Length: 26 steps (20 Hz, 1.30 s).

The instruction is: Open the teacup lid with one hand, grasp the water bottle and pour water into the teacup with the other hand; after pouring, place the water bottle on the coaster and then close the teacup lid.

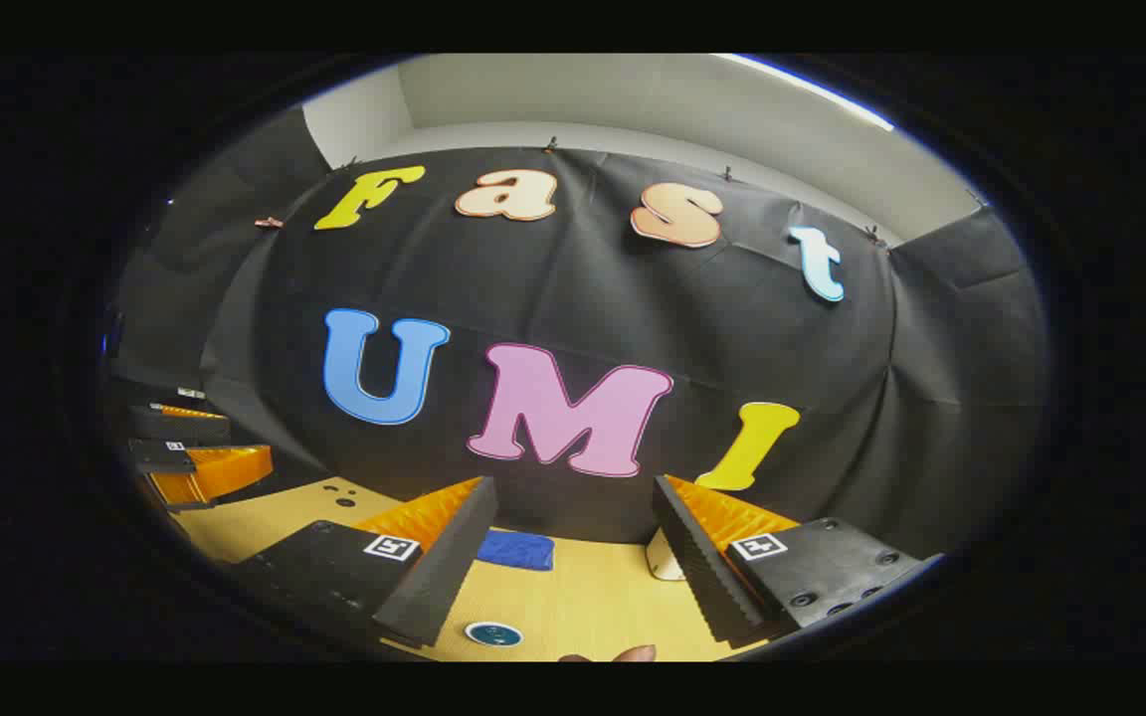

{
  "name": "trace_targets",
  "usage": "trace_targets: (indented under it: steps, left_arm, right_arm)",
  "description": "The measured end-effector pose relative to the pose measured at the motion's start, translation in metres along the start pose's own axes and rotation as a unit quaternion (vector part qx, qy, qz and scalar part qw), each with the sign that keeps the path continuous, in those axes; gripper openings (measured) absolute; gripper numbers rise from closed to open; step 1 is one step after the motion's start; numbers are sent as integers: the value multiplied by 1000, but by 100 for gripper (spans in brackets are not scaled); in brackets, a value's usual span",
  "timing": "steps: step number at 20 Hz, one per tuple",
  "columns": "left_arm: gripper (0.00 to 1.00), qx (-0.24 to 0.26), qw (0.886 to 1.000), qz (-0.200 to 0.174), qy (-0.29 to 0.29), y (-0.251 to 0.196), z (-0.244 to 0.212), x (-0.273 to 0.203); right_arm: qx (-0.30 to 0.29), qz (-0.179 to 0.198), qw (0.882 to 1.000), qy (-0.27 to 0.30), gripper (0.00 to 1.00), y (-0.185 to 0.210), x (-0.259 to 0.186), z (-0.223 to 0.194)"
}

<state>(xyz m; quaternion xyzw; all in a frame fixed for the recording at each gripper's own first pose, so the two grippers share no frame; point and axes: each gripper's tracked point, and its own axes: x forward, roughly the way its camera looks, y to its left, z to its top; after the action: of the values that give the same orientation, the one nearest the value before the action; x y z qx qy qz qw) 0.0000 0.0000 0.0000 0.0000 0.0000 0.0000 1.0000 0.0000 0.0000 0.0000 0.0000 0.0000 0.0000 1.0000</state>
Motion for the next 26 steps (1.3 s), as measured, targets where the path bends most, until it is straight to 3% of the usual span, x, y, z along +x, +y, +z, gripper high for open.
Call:
trace_targets:
  steps: [19,26]
  left_arm:
    - [95,16,1000,-9,2,-10,-5,-14]
    - [95,23,999,-22,40,-29,-61,-5]
  right_arm:
    - [-11,9,1000,4,97,5,-19,-5]
    - [4,35,999,35,98,15,-17,-51]
